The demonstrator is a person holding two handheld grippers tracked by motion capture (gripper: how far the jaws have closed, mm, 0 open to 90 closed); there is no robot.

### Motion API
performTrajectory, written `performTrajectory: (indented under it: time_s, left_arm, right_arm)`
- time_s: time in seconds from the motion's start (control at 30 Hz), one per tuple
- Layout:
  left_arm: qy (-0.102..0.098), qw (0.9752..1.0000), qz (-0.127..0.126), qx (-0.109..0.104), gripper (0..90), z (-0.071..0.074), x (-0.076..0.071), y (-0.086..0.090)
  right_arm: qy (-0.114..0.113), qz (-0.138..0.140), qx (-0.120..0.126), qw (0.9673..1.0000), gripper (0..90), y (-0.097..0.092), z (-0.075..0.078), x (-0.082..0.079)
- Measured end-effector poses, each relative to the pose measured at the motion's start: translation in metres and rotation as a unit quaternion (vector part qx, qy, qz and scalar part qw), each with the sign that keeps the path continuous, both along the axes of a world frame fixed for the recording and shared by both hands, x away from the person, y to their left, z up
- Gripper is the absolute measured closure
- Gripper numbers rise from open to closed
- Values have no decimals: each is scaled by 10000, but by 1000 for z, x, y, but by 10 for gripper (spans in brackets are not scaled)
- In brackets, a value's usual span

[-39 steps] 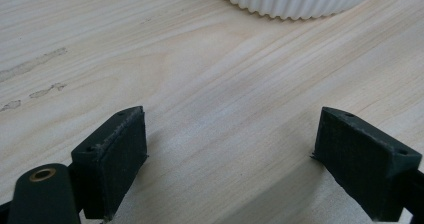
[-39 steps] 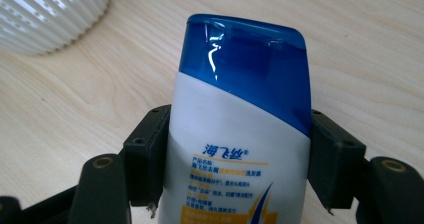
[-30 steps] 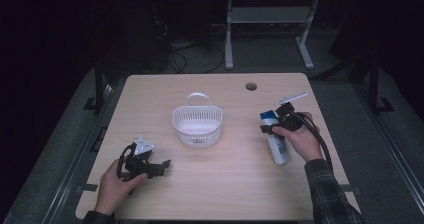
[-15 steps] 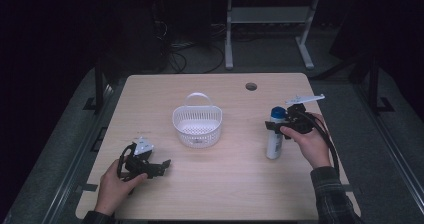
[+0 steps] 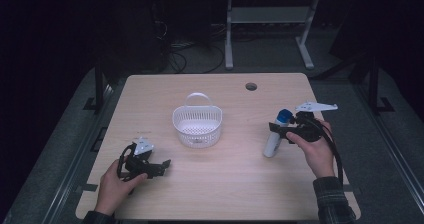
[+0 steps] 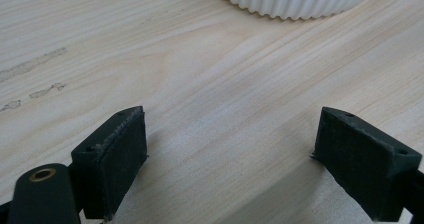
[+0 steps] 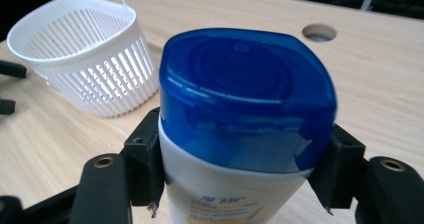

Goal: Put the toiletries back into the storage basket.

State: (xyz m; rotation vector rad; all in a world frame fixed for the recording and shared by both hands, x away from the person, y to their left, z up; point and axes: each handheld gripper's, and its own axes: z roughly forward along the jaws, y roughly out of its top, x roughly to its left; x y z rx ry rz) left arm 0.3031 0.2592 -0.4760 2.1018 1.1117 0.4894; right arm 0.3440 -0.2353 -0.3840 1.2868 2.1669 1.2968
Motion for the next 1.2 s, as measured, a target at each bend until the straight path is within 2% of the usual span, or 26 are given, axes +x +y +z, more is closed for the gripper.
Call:
performTrajectory:
  time_s: [0.2, 0.43, 0.7, 1.2]
  left_arm:
    - [0, 10000, -2, 2, 126, 0, 0, 0]
    - [-7, 10000, -3, 5, 126, 0, 0, 0]
    - [-5, 10000, -3, 3, 126, 0, 0, 0]
    - [2, 10000, -7, 17, 126, 0, 0, 0]
  right_arm:
    - [-88, -6, 88, 9999, 347, -4, 2, -4]
    - [-206, 54, 177, 9996, 347, 1, 9, -6]
    - [-416, 210, 269, 9986, 347, 13, 26, -7]
    - [-612, 411, 258, 9969, 346, 28, 52, -1]
